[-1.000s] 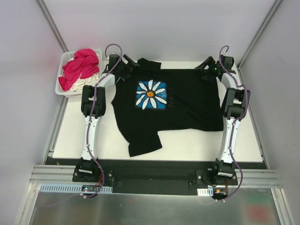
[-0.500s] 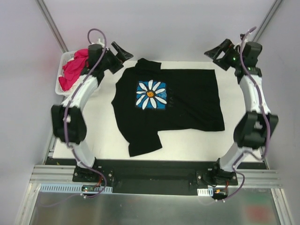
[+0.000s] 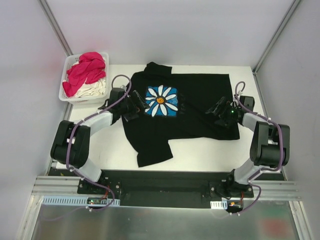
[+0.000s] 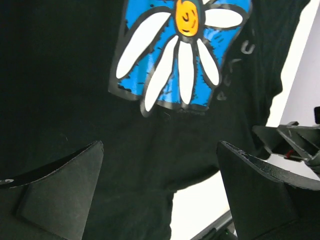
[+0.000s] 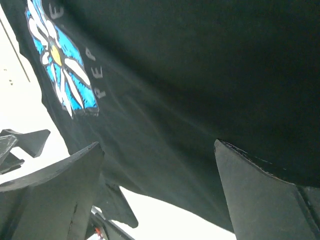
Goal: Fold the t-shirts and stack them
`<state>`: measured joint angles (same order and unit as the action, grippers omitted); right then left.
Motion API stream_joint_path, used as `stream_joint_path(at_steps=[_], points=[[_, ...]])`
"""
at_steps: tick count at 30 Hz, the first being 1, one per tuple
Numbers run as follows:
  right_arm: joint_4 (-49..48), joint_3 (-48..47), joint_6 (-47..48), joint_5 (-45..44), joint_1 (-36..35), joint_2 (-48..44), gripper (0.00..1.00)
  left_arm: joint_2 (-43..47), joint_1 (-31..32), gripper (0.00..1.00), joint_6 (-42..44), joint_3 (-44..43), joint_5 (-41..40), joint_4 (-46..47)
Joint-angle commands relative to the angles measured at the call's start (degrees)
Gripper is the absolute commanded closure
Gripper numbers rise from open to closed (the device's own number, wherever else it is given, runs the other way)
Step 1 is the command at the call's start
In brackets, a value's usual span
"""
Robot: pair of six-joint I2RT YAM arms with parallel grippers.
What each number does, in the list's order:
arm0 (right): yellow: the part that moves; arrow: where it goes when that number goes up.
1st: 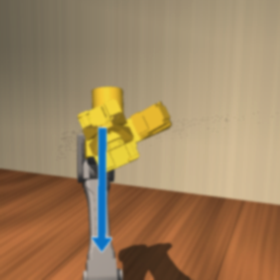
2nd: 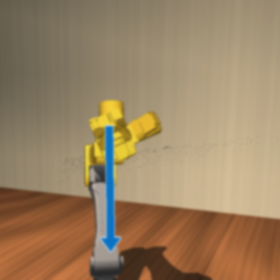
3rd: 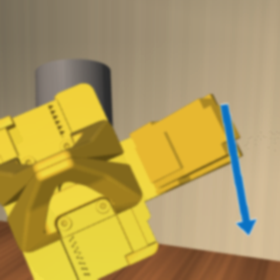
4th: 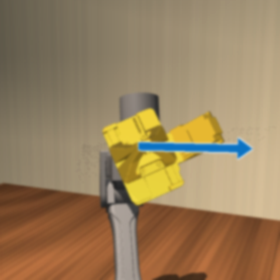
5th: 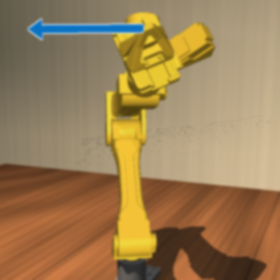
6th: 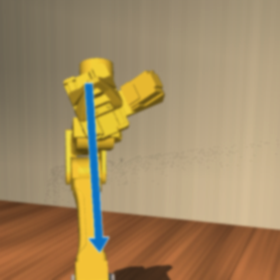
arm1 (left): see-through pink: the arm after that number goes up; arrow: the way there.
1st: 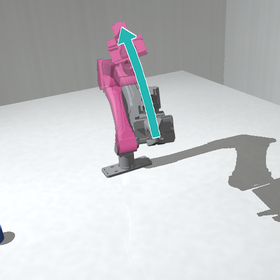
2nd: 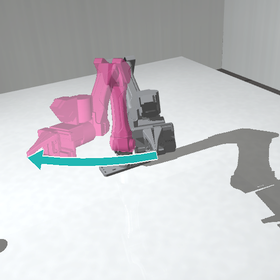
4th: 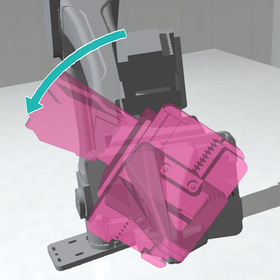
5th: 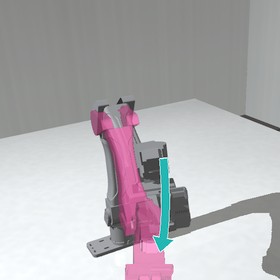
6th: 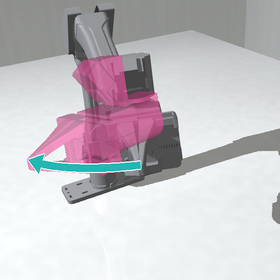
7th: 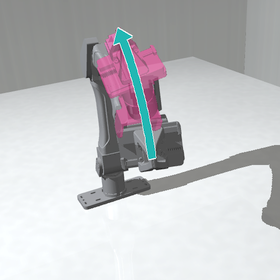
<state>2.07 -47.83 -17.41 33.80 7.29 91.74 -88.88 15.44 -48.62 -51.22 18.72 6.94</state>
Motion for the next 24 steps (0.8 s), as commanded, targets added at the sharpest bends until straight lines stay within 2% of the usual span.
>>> stream_joint_path(at_steps=[1, 8, 13, 18, 24], points=[[-10.2, -3.5, 0.3, 1.6, -0.3, 4.2, 0.04, -4.4, 0.4, 0.05, 1.0, 0.9, -0.9, 13.7], [-10.4, -8.2, 3.1, 4.9, -0.1, 12.1, 0.04, -12.6, -0.1, 0.05, 0.0, -0.6, 1.8, 20.9], [-9.5, -12.4, 3.7, 5.6, 0.4, 17.4, 0.04, -18.4, -3.0, 0.06, -1.2, -2.2, 4.6, 23.7], [-8.7, -14.1, 4.0, 4.3, 1.4, 19.3, 0.04, -21.9, -4.4, 0.06, 0.5, -6.1, 4.9, 22.0], [-5.3, -17.5, 4.3, 2.7, 1.7, 21.1, 0.04, -27.1, -5.0, 0.06, 2.7, -15.0, 5.6, 17.9]])
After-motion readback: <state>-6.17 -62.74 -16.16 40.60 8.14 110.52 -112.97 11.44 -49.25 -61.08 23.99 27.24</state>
